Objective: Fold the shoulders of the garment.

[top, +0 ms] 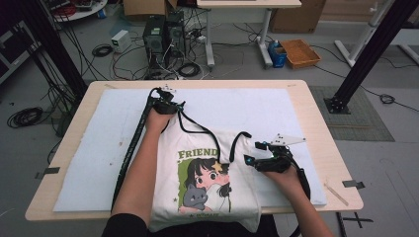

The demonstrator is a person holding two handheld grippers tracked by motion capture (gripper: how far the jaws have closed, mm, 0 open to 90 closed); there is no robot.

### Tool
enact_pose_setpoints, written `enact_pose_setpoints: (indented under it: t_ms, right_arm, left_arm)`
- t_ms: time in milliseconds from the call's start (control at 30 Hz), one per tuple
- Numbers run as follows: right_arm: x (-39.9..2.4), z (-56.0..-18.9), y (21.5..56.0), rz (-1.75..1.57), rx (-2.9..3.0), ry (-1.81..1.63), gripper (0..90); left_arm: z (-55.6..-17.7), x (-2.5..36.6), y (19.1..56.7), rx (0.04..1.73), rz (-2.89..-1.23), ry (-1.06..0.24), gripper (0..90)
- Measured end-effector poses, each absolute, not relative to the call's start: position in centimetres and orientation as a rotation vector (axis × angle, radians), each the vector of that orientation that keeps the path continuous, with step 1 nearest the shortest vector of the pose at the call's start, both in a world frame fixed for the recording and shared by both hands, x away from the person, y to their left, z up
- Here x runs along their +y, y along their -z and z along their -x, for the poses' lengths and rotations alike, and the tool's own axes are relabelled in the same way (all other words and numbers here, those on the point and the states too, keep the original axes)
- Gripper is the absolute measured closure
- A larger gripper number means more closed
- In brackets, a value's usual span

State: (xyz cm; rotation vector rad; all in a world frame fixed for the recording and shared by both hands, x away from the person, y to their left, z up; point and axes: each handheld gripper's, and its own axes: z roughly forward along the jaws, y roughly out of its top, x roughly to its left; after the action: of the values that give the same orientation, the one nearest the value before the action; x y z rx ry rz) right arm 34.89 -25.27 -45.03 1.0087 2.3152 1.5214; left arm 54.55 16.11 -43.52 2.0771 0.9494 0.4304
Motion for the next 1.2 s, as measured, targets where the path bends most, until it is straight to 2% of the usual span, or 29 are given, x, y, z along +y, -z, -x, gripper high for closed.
enact_pose_setpoints:
  t_ms: [467, 533, 767, 800, 867, 1000, 1133, 1200]
  right_arm:
    - [-25.2, -35.0, 45.0, -1.008, 2.329, -1.517, 21.3]
    - [-25.2, -35.0, 45.0, -1.016, 2.337, -1.513, 21.3]
    - [-25.1, -35.0, 45.0, -1.011, 2.341, -1.51, 21.3]
    - [-25.1, -35.0, 45.0, -1.011, 2.34, -1.51, 21.3]
    - [-25.1, -35.0, 45.0, -1.011, 2.339, -1.504, 21.3]
    - [-25.1, -35.0, 45.0, -1.011, 2.342, -1.501, 21.2]
    - [-25.1, -35.1, 45.0, -1.017, 2.343, -1.504, 21.3]
    - [-25.1, -35.0, 45.0, -1.015, 2.343, -1.502, 21.2]
  left_arm:
    - [-48.0, 16.6, 41.3, 0.823, -2.006, -0.458, 81.2]
    - [-46.2, 16.7, 40.9, 0.774, -1.996, -0.474, 81.1]
    - [-41.3, 16.9, 41.9, 0.754, -1.927, -0.476, 80.6]
    - [-40.7, 17.0, 42.1, 0.757, -1.928, -0.476, 79.2]
    - [-39.5, 17.1, 42.3, 0.781, -1.921, -0.476, 66.1]
    - [-36.9, 17.6, 42.2, 0.748, -1.911, -0.477, 47.6]
    - [-35.2, 18.5, 41.2, 0.727, -1.849, -0.465, 38.6]
    - [-34.8, 18.7, 40.8, 0.705, -1.849, -0.46, 38.4]
